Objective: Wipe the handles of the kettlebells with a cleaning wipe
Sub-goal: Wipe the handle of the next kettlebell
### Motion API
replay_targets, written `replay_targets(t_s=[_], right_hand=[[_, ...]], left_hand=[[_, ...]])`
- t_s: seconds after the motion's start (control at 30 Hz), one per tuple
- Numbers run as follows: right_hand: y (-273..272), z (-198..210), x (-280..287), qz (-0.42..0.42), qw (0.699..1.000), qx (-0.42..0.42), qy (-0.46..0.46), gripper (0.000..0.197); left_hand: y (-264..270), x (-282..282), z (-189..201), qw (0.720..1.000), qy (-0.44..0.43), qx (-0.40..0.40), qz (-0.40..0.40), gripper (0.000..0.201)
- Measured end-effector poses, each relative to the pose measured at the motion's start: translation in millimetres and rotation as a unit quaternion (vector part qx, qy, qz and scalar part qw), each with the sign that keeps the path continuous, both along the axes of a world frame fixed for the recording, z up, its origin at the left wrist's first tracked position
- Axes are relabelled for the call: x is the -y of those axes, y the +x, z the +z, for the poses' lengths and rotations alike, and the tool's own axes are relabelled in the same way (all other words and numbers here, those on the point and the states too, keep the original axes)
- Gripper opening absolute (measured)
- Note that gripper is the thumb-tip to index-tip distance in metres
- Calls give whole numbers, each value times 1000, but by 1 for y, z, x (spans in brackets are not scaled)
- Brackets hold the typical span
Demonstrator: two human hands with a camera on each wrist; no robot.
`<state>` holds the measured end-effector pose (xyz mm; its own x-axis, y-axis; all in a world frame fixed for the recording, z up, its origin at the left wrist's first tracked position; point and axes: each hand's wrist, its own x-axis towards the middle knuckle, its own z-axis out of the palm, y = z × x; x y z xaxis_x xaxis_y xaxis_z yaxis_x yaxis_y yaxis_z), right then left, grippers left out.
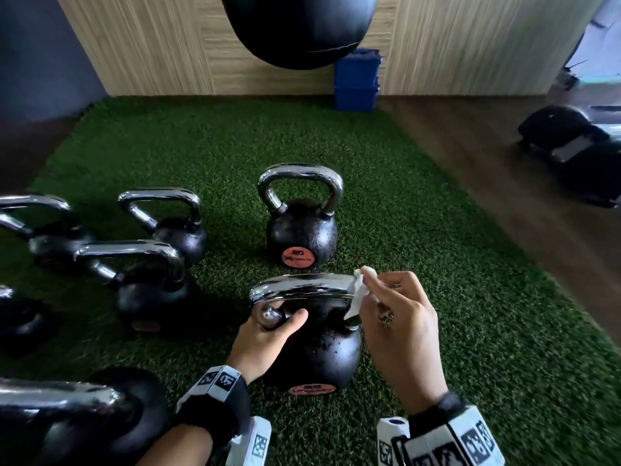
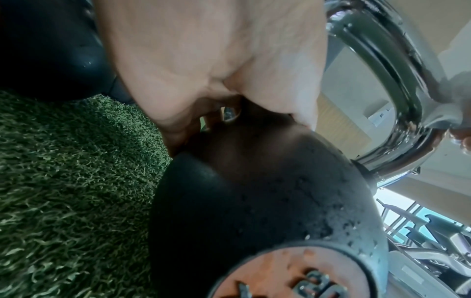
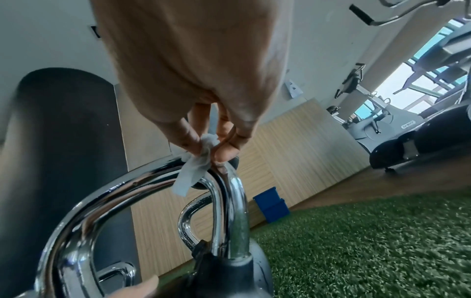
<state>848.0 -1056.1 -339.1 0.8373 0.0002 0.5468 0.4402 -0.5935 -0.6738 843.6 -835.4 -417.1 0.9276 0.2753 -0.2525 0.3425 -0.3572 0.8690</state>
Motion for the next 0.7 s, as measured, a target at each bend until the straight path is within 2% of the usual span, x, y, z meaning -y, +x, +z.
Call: replay_targets(t_s=[0.13, 0.3, 0.37, 0.43, 0.47, 0.53, 0.6, 0.63, 0.7], right_hand=[[1, -6, 8, -13, 999, -23, 21, 33], [7, -36, 21, -13, 977, -183, 112, 9], [10, -49, 19, 1, 958, -251, 142, 15], [11, -54, 16, 13, 942, -297, 154, 20], [10, -54, 14, 20, 936, -313, 163, 21], [8, -51, 17, 28, 925, -336, 175, 17], [6, -41, 27, 15, 940, -312, 137, 12], [5, -34, 34, -2, 957, -272, 103, 9], [2, -11, 42, -42, 983, -168, 55, 18]], left_hand=[[0, -1, 5, 999, 10, 16, -36, 58], [0, -2, 5, 999, 16, 14, -45, 63], [0, -3, 5, 999, 26, 5, -32, 59], [0, -2, 11, 999, 21, 0, -24, 42], [-1, -2, 15, 999, 15, -3, -39, 35], [-3, -6, 23, 995, -2, -6, -99, 33], [-8, -19, 32, 987, -28, -16, -156, 43], [-11, -28, 38, 982, -38, -28, -181, 49], [-14, -47, 50, 980, -66, -18, -185, 65]])
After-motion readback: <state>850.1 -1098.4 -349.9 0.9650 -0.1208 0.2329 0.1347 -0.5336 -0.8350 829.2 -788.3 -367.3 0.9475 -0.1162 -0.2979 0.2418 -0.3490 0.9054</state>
